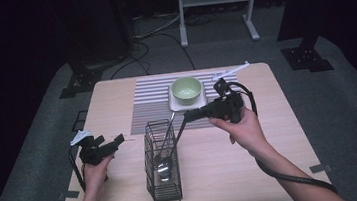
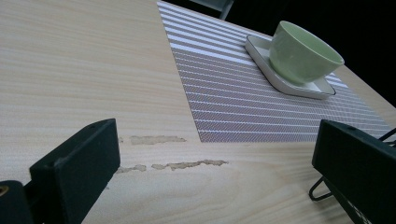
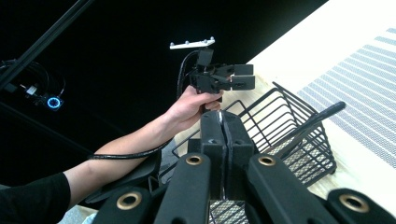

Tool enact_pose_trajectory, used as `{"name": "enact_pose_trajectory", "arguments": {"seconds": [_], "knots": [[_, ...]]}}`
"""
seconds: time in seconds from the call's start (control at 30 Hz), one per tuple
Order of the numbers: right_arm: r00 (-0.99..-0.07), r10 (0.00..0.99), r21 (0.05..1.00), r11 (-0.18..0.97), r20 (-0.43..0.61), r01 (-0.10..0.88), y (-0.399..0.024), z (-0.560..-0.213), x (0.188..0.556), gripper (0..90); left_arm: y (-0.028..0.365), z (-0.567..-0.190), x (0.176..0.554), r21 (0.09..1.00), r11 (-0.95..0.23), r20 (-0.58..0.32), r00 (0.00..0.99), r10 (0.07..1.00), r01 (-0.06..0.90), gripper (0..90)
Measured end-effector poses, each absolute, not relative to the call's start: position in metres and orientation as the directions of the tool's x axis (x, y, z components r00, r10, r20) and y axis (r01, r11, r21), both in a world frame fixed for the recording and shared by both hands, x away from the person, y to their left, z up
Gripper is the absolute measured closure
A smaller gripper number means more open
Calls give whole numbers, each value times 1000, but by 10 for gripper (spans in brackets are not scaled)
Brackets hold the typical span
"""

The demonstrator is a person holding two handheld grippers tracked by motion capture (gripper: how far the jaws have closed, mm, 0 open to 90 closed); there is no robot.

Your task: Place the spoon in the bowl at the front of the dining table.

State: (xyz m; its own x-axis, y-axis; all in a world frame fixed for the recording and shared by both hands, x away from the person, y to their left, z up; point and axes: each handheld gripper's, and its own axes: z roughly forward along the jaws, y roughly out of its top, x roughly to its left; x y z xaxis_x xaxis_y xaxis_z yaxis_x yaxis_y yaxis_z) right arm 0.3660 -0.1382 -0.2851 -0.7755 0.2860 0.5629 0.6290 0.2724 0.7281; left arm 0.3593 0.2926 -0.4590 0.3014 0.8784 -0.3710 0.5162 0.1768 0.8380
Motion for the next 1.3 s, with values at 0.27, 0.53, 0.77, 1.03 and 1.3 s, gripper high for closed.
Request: {"name": "enact_pose_trajectory", "arguments": {"seconds": [0.27,0.53,0.77,1.03,1.3], "knots": [[-770,288,731,251,569,635,-149,-280,366,889,293,-459,359,838,176,-370,301,879,517,0],[-766,296,733,237,571,638,-160,-276,366,889,292,-459,359,837,175,-369,301,879,518,0],[-757,298,730,218,582,648,-169,-275,365,889,292,-459,359,837,175,-370,300,879,518,0],[-748,309,727,205,587,655,-179,-275,365,889,292,-459,359,837,176,-370,300,879,517,0],[-734,335,721,189,591,667,-193,-278,365,888,293,-459,359,837,177,-371,298,879,518,0]]}}
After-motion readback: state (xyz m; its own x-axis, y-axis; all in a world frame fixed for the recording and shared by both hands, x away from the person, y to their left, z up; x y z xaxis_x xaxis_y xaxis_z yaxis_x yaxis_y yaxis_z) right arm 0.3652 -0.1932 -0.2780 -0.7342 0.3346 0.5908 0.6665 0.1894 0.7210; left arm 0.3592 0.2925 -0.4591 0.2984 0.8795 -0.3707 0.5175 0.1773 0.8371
